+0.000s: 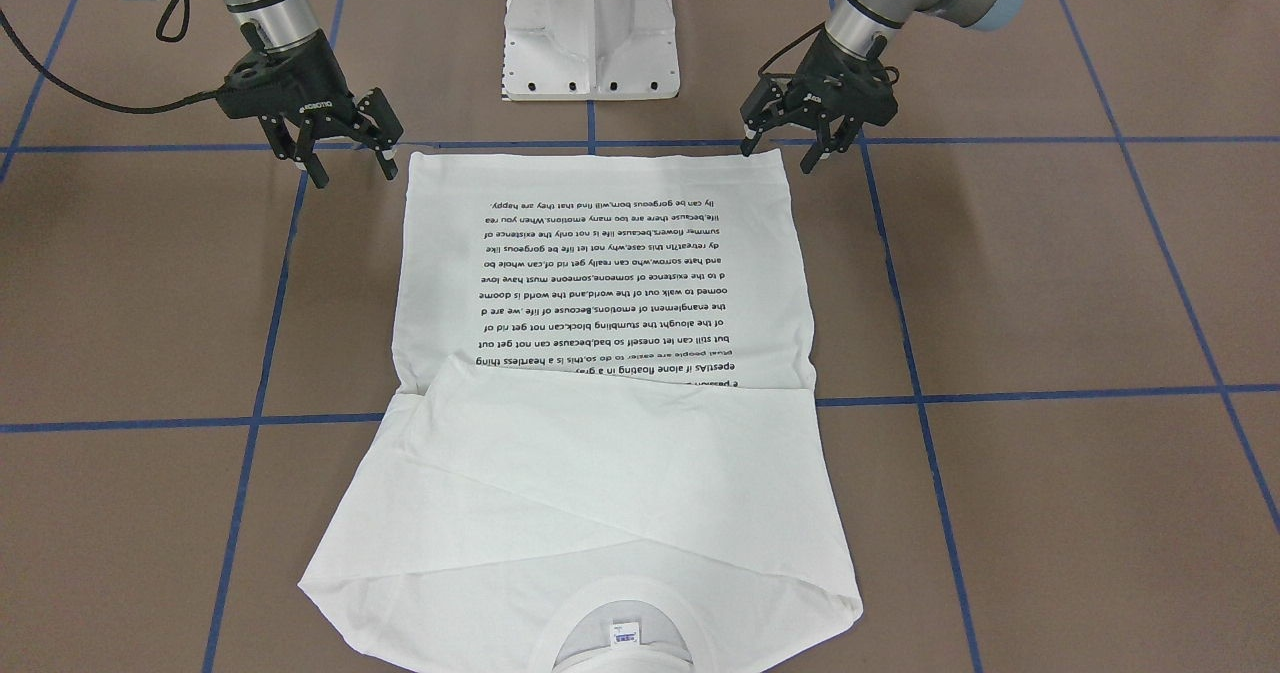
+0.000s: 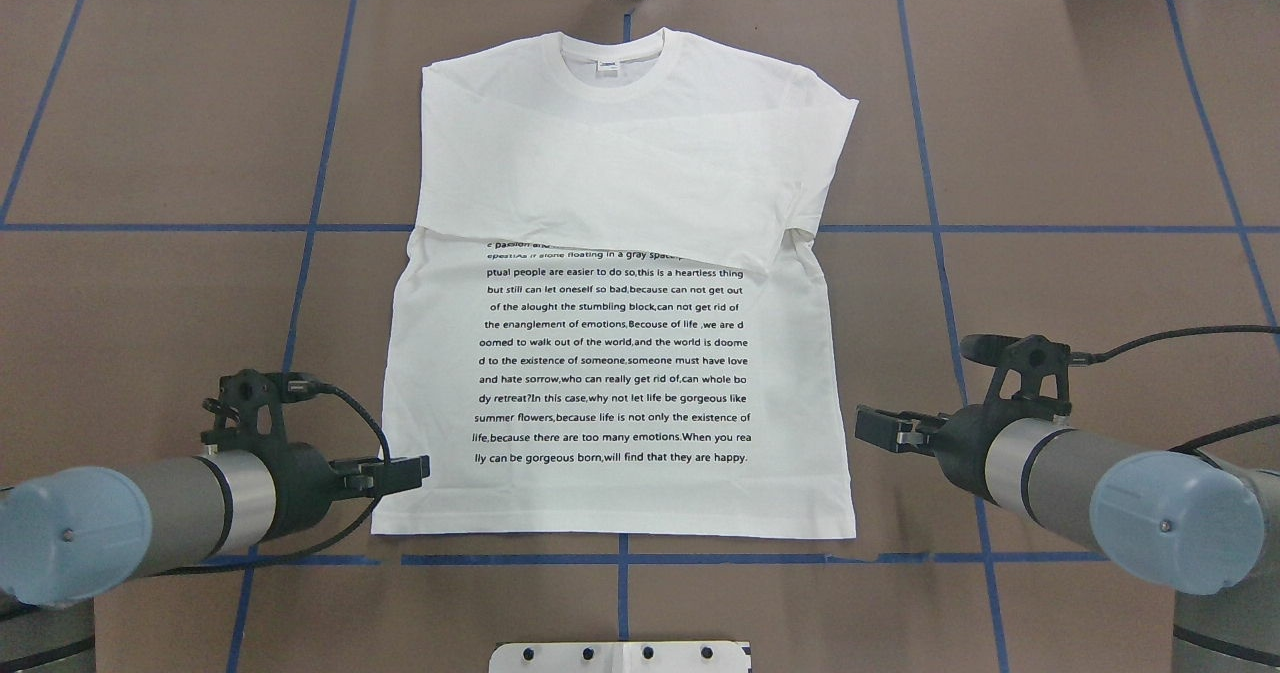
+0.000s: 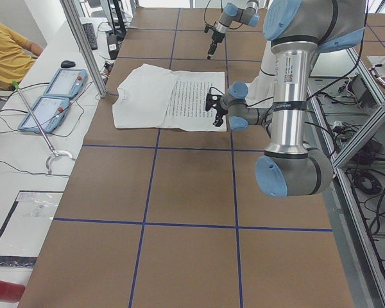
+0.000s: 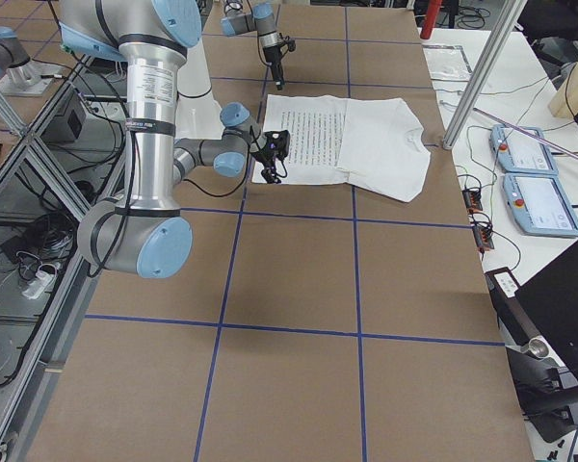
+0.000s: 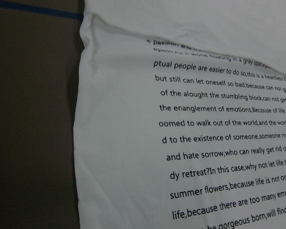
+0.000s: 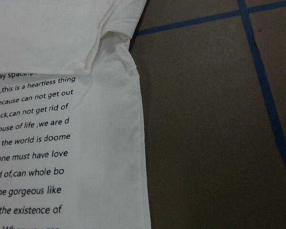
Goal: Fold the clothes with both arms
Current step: 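Move both grippers to the hem corners nearest the robot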
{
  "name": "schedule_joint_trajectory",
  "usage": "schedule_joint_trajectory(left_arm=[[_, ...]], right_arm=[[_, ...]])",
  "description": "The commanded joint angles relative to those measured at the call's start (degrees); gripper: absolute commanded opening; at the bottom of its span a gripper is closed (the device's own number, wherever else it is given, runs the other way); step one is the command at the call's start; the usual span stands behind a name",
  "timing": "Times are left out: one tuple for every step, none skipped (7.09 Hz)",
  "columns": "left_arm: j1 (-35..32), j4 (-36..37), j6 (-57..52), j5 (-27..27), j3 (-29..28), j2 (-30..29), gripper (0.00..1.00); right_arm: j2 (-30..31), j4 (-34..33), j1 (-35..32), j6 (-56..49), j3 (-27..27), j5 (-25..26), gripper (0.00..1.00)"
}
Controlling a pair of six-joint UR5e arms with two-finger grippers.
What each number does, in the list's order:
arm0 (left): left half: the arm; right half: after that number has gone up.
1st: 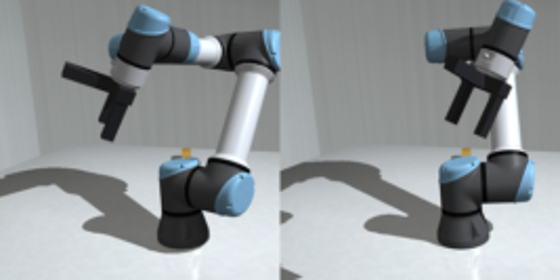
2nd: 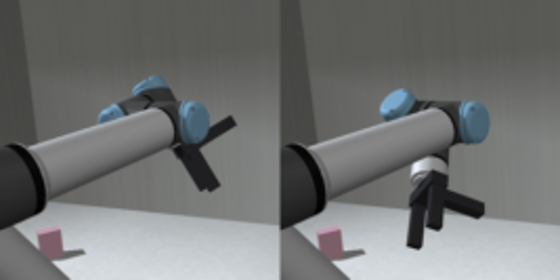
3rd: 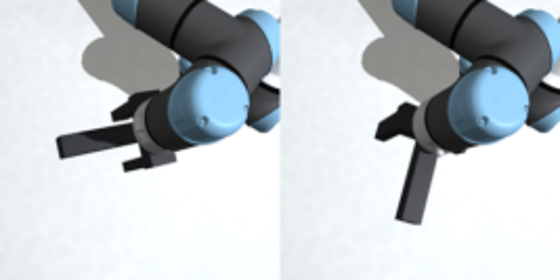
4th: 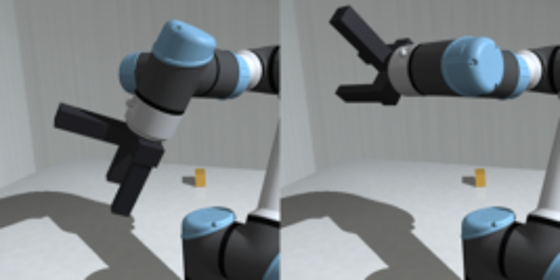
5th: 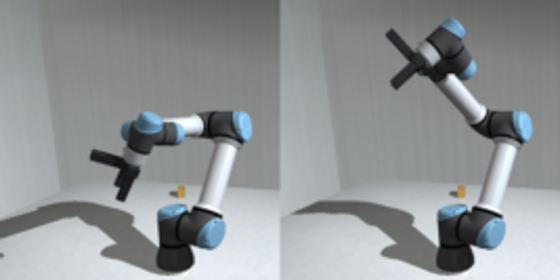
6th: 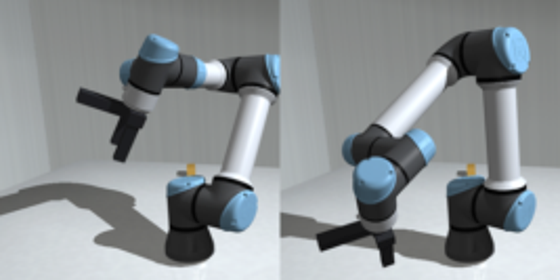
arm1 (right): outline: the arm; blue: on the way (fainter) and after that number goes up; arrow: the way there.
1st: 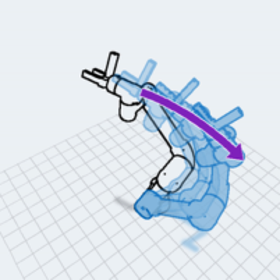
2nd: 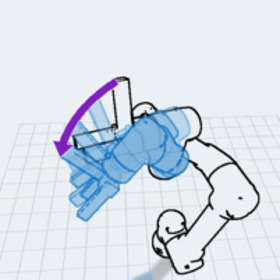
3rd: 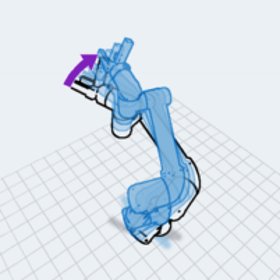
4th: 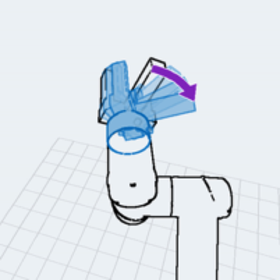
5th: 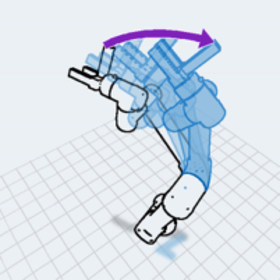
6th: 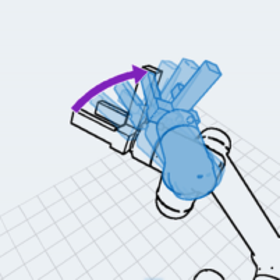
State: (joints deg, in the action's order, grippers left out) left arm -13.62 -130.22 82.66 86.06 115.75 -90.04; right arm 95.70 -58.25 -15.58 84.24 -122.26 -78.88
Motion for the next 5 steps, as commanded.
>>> schedule_joint_trajectory(left_arm=[[2.55, 3.83, 1.89, -1.68, -0.61, -0.57, 0.97], [2.72, 5.75, 1.89, -1.68, -0.52, -0.75, 0.86], [2.81, 7.51, 1.89, -1.68, -0.61, -1.10, 0.77], [2.81, 8.05, 1.89, -1.68, -0.70, -1.10, 0.67], [2.90, 9.01, 1.81, -1.68, -0.70, -1.19, 0.66]], right_arm=[[0.36, 0.06, 1.60, 0.23, 0.18, 1.27, 1.00], [0.36, 0.06, 1.60, 0.23, 0.18, 1.27, 1.00], [0.36, 0.06, 1.60, 0.23, 0.18, 1.53, 1.00], [0.27, 0.06, 1.69, 0.23, 0.18, 1.62, 1.00], [0.27, 0.06, 1.78, 0.23, 0.18, 1.62, 1.00]])
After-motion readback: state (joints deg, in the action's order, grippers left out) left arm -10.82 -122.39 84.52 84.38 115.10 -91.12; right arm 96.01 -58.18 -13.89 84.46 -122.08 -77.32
